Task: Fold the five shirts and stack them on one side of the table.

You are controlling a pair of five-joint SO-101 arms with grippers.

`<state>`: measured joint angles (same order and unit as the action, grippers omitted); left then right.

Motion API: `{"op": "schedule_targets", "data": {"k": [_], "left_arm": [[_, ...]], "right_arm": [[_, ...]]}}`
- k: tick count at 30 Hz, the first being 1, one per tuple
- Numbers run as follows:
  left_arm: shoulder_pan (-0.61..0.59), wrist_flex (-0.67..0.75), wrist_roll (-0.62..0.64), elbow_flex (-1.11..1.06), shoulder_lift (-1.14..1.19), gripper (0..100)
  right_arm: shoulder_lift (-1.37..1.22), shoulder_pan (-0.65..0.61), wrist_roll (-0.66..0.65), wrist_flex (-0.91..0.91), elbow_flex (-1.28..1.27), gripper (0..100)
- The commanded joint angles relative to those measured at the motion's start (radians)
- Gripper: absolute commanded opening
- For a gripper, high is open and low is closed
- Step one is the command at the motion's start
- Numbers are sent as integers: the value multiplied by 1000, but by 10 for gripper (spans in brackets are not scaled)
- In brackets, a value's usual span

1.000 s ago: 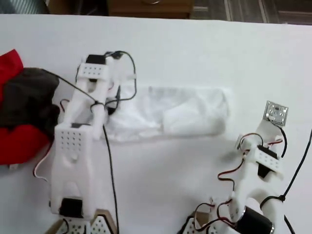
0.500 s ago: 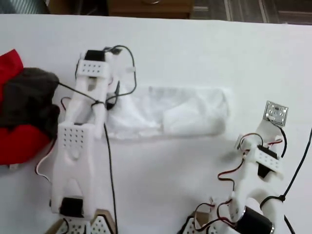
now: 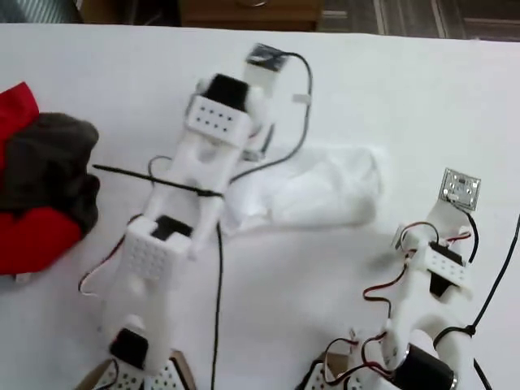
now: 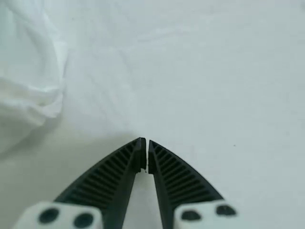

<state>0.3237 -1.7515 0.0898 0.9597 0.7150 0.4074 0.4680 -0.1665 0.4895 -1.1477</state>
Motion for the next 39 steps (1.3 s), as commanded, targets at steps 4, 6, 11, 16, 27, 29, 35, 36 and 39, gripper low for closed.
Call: {"op": "schedule_targets", "data": {"k": [4, 6, 11, 16, 27, 29, 35, 36, 39], "left_arm": [[109, 126, 37, 44, -69, 27], [138, 169, 37, 44, -69, 27], [227, 288, 37, 44, -69, 27], [308, 407, 34, 31, -58, 27], [396, 534, 37, 44, 66, 31], [396, 552, 35, 44, 77, 33], [388, 537, 34, 44, 78, 227], [384, 531, 32, 44, 77, 233], [361, 493, 31, 116, 77, 217]], "right_arm": [[31, 15, 0, -15, 5, 24], [31, 15, 0, -15, 5, 24], [31, 33, 0, -15, 6, 24], [35, 91, 112, -16, 9, 24], [33, 101, 133, -16, 11, 24], [33, 101, 133, -16, 11, 24], [33, 101, 133, -16, 11, 24], [33, 101, 133, -16, 11, 24], [33, 101, 133, -16, 11, 24]]}}
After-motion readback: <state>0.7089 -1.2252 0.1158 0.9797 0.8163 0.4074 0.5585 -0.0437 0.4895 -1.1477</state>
